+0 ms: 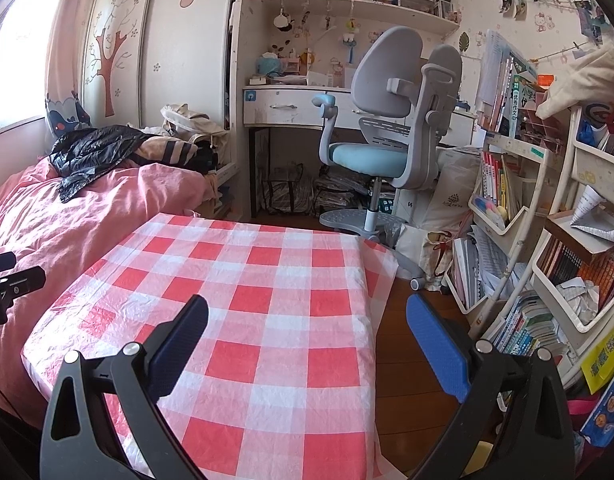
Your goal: Collect trash
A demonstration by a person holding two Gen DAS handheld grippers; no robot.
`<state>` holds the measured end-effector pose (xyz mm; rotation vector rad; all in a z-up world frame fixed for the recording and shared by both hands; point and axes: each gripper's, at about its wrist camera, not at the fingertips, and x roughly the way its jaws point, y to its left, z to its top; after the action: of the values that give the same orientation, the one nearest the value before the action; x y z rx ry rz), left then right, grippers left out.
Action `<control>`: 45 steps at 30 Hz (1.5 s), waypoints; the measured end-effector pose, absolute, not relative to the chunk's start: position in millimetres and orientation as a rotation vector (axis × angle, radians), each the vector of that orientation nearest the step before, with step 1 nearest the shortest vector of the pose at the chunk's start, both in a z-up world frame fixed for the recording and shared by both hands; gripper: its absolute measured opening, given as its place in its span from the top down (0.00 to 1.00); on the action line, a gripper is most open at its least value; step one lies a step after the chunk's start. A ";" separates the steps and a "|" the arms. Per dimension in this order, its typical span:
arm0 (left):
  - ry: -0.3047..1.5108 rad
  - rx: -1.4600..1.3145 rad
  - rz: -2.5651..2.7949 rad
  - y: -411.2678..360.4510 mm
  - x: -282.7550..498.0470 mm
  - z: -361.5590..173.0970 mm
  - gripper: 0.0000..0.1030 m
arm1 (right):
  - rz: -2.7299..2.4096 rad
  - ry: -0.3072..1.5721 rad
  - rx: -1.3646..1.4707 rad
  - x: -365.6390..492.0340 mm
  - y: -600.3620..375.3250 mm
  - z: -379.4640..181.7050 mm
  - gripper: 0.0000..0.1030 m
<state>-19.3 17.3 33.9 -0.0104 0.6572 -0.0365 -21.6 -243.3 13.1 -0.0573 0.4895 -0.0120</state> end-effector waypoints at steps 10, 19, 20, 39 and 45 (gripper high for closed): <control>0.659 -0.002 -0.032 17.4 -18.9 33.2 0.07 | -0.012 0.492 -0.060 -21.8 -242.7 12.2 0.07; 0.664 0.011 -0.026 19.3 -18.1 30.5 0.07 | -0.013 0.492 -0.060 -21.8 -242.7 11.5 0.07; 0.665 0.012 -0.025 19.9 -18.0 30.2 0.07 | -0.012 0.492 -0.060 -21.4 -242.4 12.0 0.07; 0.636 -0.038 -0.114 17.7 -23.0 23.9 0.07 | -0.009 0.496 -0.060 -22.6 -242.8 8.8 0.07; 0.653 0.088 -0.067 3.8 -20.0 25.6 0.07 | -0.005 0.506 -0.083 -22.3 -239.7 4.7 0.07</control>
<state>-20.0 3.8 25.6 0.0878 0.6530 -0.0667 -22.3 -239.7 4.7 -0.0830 0.5058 -0.0051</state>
